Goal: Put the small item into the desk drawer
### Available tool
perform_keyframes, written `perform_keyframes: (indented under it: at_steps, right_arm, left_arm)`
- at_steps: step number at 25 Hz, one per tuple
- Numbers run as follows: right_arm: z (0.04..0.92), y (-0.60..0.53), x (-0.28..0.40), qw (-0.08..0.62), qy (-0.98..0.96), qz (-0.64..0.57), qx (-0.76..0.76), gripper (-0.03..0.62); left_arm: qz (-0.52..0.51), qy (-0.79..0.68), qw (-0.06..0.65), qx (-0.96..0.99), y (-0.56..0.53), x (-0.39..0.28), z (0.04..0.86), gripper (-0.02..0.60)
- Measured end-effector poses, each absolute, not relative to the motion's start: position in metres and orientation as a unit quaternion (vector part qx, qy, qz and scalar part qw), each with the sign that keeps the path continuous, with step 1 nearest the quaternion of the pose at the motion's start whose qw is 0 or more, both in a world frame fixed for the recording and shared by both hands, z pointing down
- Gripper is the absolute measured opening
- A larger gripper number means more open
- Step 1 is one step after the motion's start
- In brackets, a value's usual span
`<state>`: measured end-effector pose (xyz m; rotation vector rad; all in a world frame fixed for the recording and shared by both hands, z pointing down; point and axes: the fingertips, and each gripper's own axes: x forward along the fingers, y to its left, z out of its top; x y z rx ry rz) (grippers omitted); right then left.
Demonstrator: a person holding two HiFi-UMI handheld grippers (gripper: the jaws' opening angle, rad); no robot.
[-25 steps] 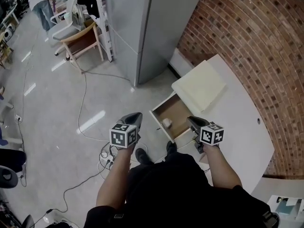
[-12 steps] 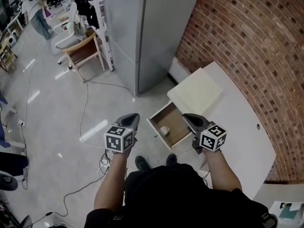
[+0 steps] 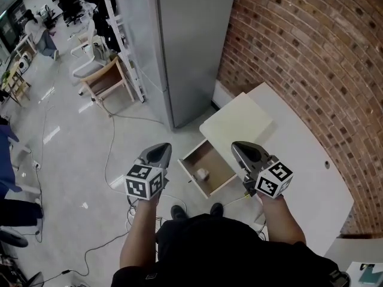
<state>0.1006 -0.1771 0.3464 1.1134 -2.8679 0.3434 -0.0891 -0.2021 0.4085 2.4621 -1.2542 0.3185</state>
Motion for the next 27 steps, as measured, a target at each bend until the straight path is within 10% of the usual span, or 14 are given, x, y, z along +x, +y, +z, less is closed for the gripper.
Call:
perform_keyframes:
  at_steps: [27]
  right_arm:
    - [0.278,-0.176,0.136,-0.038,-0.941,0.025,0.335,0.012]
  left_arm:
    - [0.076,-0.454,0.057,0.886,-0.209,-0.031,0.315,0.012]
